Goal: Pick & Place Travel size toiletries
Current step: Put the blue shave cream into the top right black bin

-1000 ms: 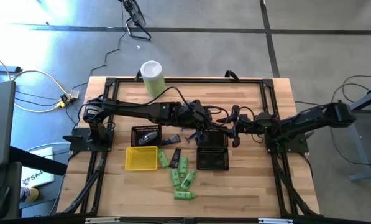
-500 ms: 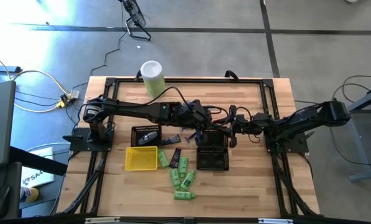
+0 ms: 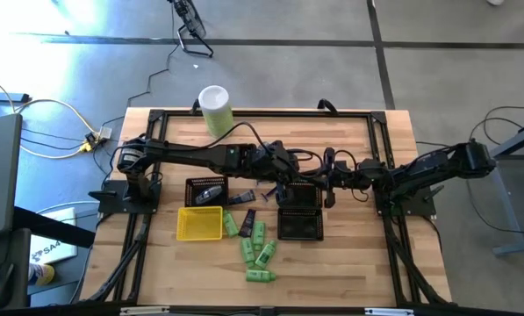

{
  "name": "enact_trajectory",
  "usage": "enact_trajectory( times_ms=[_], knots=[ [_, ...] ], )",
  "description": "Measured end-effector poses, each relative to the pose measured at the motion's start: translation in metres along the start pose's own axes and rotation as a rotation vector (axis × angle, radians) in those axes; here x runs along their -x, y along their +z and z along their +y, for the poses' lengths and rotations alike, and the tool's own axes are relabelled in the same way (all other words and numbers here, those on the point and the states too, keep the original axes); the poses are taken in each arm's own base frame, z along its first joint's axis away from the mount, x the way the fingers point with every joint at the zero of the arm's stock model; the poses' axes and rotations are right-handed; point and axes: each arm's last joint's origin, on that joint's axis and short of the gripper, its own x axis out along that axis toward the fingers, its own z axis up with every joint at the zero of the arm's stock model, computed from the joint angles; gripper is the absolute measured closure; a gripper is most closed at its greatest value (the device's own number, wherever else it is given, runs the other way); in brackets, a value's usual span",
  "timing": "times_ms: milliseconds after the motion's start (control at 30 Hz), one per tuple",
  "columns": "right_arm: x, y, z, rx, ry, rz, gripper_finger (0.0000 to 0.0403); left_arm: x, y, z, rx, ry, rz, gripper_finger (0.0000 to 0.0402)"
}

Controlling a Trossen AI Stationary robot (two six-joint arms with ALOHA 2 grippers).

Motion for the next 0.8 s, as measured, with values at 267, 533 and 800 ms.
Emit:
enact_trajectory(
  times_ms=[267,533,800],
  knots=[
    [0.0000,-0.0002,0.0001,0.000,0.001,0.002,0.0398,0.0000,0.0000,0.0000,0.000,0.000,0.000,0.0401],
    [0.0000,-0.0003,0.0001,-0.002,0.001,0.003,0.0399,0.0000,0.0000,0.0000,0.000,0.000,0.000,0.0396],
    [0.0000,-0.0011,-0.0001,-0.002,-0.002,0.011,0.0399,0.0001,0.0013,0.0006,0.010,0.018,-0.014,0.0358]
  ],
)
